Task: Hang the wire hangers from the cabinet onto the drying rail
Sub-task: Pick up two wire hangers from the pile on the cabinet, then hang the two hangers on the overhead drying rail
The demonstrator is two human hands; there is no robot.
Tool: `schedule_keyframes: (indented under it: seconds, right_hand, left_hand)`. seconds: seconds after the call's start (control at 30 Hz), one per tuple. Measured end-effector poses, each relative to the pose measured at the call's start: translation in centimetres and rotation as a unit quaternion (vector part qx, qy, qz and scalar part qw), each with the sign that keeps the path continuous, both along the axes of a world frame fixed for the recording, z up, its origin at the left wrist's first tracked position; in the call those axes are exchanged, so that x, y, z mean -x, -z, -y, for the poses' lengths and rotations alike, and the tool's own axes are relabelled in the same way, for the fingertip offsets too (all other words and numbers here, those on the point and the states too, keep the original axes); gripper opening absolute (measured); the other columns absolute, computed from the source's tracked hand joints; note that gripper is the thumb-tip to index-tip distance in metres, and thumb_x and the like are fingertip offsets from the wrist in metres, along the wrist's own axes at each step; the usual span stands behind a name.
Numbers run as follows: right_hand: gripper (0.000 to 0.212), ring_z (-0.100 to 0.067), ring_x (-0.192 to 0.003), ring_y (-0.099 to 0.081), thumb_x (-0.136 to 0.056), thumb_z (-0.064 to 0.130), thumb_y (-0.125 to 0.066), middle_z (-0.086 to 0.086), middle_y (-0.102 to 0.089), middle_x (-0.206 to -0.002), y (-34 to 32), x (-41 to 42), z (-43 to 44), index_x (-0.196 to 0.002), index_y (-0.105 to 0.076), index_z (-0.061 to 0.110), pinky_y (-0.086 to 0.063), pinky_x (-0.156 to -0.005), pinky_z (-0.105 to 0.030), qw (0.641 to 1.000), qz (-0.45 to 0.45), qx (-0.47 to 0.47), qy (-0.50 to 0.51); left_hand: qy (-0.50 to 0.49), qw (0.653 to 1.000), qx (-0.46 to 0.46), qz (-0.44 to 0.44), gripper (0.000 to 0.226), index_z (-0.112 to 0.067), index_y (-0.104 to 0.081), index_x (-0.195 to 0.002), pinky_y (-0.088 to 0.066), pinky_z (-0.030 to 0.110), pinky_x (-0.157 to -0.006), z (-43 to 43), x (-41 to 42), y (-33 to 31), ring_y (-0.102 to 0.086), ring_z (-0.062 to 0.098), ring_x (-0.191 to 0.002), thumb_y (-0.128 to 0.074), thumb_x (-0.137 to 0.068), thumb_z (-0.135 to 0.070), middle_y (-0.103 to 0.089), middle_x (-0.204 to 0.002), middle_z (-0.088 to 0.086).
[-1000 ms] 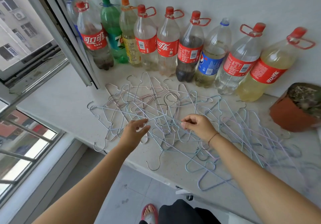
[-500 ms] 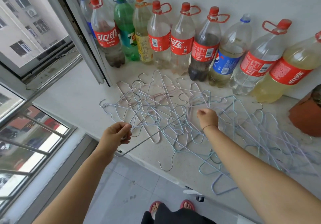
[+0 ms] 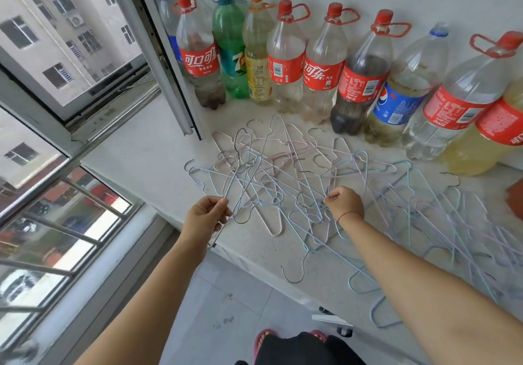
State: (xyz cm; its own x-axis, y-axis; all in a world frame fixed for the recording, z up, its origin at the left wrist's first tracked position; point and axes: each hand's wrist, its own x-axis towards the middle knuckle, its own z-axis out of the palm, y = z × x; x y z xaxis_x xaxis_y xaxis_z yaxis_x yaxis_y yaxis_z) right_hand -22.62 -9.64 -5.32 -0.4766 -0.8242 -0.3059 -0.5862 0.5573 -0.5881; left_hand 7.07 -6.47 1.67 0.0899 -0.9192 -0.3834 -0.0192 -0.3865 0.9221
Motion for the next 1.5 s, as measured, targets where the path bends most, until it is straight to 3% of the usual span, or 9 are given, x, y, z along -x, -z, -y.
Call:
schedule_keyframes:
  seconds: [0.23,0.33,0.4,0.53,0.7,0.87,1.03,1.2,1.5]
  right_hand:
    - [0.022,-0.024,-0.082,-0.057,-0.083,0.007,-0.056,-0.008,-0.064,-0.087,-1.8,0.5,-0.8,-0.101,-0.068,0.002,-0.039,-0.071,-0.025,0.985,0.066,0.128,0.092]
    - [0.025,-0.021,-0.073,-0.054,-0.079,0.010,-0.059,-0.007,-0.062,-0.078,-3.7,0.8,-1.1,-0.099,-0.067,-0.003,-0.046,-0.073,-0.032,0.959,0.163,0.192,0.128]
    - [0.021,-0.018,-0.061,-0.053,-0.081,0.009,-0.060,-0.007,-0.061,-0.069,-5.2,0.8,-1.4,-0.099,-0.066,0.000,-0.047,-0.066,-0.030,0.934,0.243,0.226,0.134]
    - [0.013,-0.001,-0.046,-0.054,-0.087,0.007,-0.059,-0.004,-0.061,-0.068,-8.9,-0.2,-2.4,-0.099,-0.064,0.005,-0.047,-0.052,-0.013,0.900,0.336,0.265,0.087]
    - [0.011,0.003,-0.052,-0.056,-0.088,0.005,-0.057,-0.002,-0.061,-0.073,-13.1,-3.2,-4.6,-0.093,-0.065,0.012,-0.047,-0.054,-0.008,0.884,0.402,0.233,-0.049]
    - [0.014,-0.005,-0.059,-0.053,-0.088,0.003,-0.057,-0.002,-0.060,-0.073,-15.2,-7.9,-7.7,-0.097,-0.064,0.009,-0.045,-0.053,-0.008,0.859,0.437,0.188,-0.189]
    - [0.013,-0.007,-0.058,-0.053,-0.087,0.003,-0.058,-0.002,-0.061,-0.069,-16.1,-14.7,-12.1,-0.089,-0.066,0.013,-0.045,-0.056,-0.012,0.816,0.477,0.122,-0.303]
    - [0.014,0.000,-0.051,-0.054,-0.087,0.003,-0.057,0.004,-0.065,-0.060,-16.9,-22.7,-18.3,-0.087,-0.066,0.014,-0.042,-0.049,-0.008,0.756,0.510,0.069,-0.405]
    - [0.014,-0.003,-0.053,-0.052,-0.087,0.002,-0.058,0.007,-0.063,-0.058,-19.5,-36.4,-35.6,-0.085,-0.067,0.013,-0.040,-0.051,-0.011,0.638,0.527,-0.016,-0.561]
  left_hand:
    - [0.001,1.000,0.016,-0.020,0.008,-0.013,-0.067,-0.088,-0.034,0.021,-0.055,0.3,0.5,-0.4,-0.049,0.012,-0.058,-0.060,-0.090,-0.016,-0.063,-0.067,0.000]
    - [-0.018,0.999,0.026,-0.018,0.010,-0.018,-0.069,-0.090,-0.036,0.022,-0.059,-0.4,0.6,-0.9,-0.052,0.012,-0.061,-0.059,-0.091,-0.016,-0.066,-0.069,-0.002]
    - [-0.042,0.998,0.037,-0.019,0.011,-0.018,-0.069,-0.091,-0.037,0.023,-0.061,-1.3,0.6,-1.4,-0.053,0.012,-0.062,-0.058,-0.092,-0.016,-0.066,-0.072,-0.001]
    - [-0.108,0.992,0.059,-0.025,0.013,-0.017,-0.068,-0.094,-0.038,0.023,-0.064,-4.1,0.8,-2.9,-0.053,0.011,-0.063,-0.055,-0.093,-0.015,-0.064,-0.073,-0.001]
    - [-0.225,0.970,0.078,-0.042,0.014,-0.016,-0.066,-0.091,-0.040,0.023,-0.063,-9.9,0.4,-4.3,-0.054,0.013,-0.062,-0.053,-0.094,-0.013,-0.063,-0.073,0.002]
    - [-0.353,0.930,0.095,-0.044,0.013,-0.010,-0.066,-0.096,-0.045,0.013,-0.050,-18.1,-1.5,-6.2,-0.055,0.012,-0.062,-0.053,-0.094,-0.012,-0.062,-0.072,0.004]
    - [-0.448,0.888,0.103,-0.031,0.012,-0.015,-0.066,-0.090,-0.045,0.020,-0.060,-27.4,-4.6,-7.6,-0.056,0.015,-0.067,-0.054,-0.093,-0.013,-0.064,-0.073,0.003]
    - [-0.551,0.826,0.118,-0.003,0.012,-0.015,-0.066,-0.089,-0.044,0.009,-0.047,-37.4,-7.6,-9.1,-0.056,0.014,-0.065,-0.055,-0.092,-0.011,-0.062,-0.073,0.004]
    - [-0.690,0.708,0.152,0.006,0.015,-0.014,-0.064,-0.088,-0.043,0.010,-0.046,-56.9,-12.5,-10.4,-0.051,0.013,-0.061,-0.051,-0.094,-0.008,-0.059,-0.071,0.005]
